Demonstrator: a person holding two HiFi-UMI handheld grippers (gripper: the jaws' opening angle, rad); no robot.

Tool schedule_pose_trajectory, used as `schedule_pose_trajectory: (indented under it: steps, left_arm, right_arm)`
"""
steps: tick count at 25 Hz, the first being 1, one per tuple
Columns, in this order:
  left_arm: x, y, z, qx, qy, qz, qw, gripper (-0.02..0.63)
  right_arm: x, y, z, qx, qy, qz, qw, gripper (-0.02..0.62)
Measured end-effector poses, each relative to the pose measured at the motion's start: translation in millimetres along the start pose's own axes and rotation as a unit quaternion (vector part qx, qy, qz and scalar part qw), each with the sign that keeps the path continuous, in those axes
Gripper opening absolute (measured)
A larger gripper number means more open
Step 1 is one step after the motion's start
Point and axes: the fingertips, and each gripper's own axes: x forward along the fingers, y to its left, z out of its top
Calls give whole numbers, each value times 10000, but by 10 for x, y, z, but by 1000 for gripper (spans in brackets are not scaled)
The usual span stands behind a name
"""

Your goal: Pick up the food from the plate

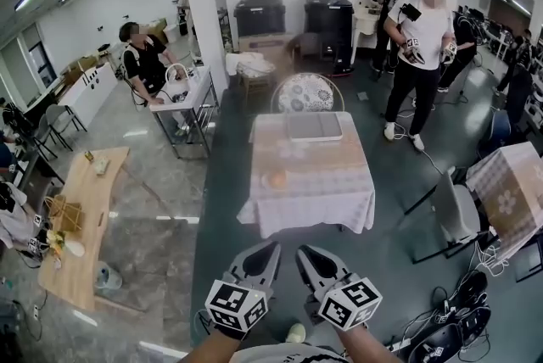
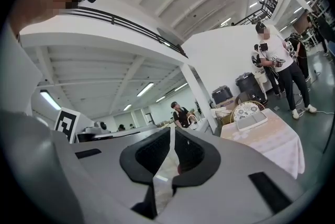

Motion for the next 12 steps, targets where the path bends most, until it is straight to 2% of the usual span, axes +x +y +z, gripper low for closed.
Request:
schedule_pose_trajectory:
  steps: [7,12]
  left_arm:
    - [167,39,-39,43,79,69,9999,4]
    - [329,217,-15,-20,77,50,10000,5]
  right_arm:
    - [83,-117,4,31,62,38,10000,17]
    - [270,-254,11,12,128,-53,9999,17]
